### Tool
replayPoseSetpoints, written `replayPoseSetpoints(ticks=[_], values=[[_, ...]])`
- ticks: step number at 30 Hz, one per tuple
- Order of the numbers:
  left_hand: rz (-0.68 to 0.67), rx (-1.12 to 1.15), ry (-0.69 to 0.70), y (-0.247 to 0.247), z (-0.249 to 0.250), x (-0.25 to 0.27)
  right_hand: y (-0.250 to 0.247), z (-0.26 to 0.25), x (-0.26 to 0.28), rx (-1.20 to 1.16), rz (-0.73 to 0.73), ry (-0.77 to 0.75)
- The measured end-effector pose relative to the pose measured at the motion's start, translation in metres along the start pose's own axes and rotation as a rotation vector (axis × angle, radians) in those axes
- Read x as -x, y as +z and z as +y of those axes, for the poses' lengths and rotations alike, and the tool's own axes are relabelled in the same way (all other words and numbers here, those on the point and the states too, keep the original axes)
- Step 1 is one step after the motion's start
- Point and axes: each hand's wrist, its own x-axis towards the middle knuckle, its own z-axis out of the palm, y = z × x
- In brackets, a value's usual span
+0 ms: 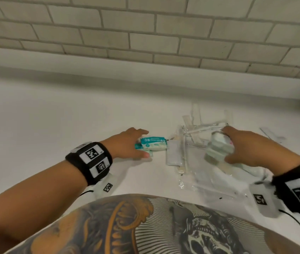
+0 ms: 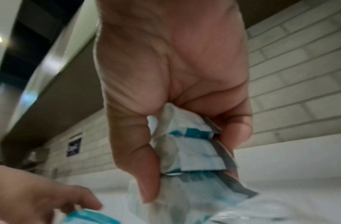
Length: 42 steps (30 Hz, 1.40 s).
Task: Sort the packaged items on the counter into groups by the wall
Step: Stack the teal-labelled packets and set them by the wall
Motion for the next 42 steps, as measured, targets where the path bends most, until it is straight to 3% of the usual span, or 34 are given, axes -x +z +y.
replayPoseSetpoints(ticks=[4,7,10,15,18,21,25,28,31,33,35,37,42], values=[[-0.030,-0.186,0.025,0.003,0.014,-0.010,0.019,-0.083,-0.014,-0.005,-0.124,-0.268],[-0.028,-0.210,0.043,0.003,0.006,-0.012,0.041,-0.119,-0.033,0.102,-0.202,-0.356],[-0.023,-0.125,0.042,-0.001,-0.016,-0.007,0.047,-0.111,-0.049,0.119,-0.215,-0.254],[0.037,0.000,0.007,-0.003,-0.043,-0.002,0.029,-0.085,-0.064,0.277,-0.044,-0.079],[0.052,-0.031,0.021,-0.004,-0.040,-0.005,0.017,-0.108,-0.064,0.122,0.093,-0.071],[0.044,-0.066,0.020,-0.006,-0.038,-0.008,0.021,-0.144,-0.075,-0.070,0.032,-0.017],[0.028,-0.176,-0.067,-0.005,-0.033,-0.009,0.045,-0.164,-0.094,-0.052,-0.021,-0.012],[-0.129,-0.306,-0.097,-0.009,-0.026,-0.011,0.042,-0.158,-0.099,-0.093,-0.044,-0.062],[-0.317,-0.145,0.014,-0.024,-0.023,-0.009,0.032,-0.144,-0.103,-0.140,-0.161,-0.136],[-0.242,-0.098,0.142,-0.036,-0.021,-0.007,0.033,-0.138,-0.106,-0.149,-0.168,-0.152],[-0.111,-0.209,0.297,-0.037,-0.021,-0.011,0.037,-0.136,-0.106,-0.164,-0.134,-0.163],[-0.079,-0.335,0.424,-0.028,-0.017,-0.016,0.042,-0.137,-0.107,-0.125,-0.073,-0.156],[-0.072,-0.529,0.499,-0.008,-0.003,-0.023,0.049,-0.128,-0.106,-0.165,-0.058,-0.166]])
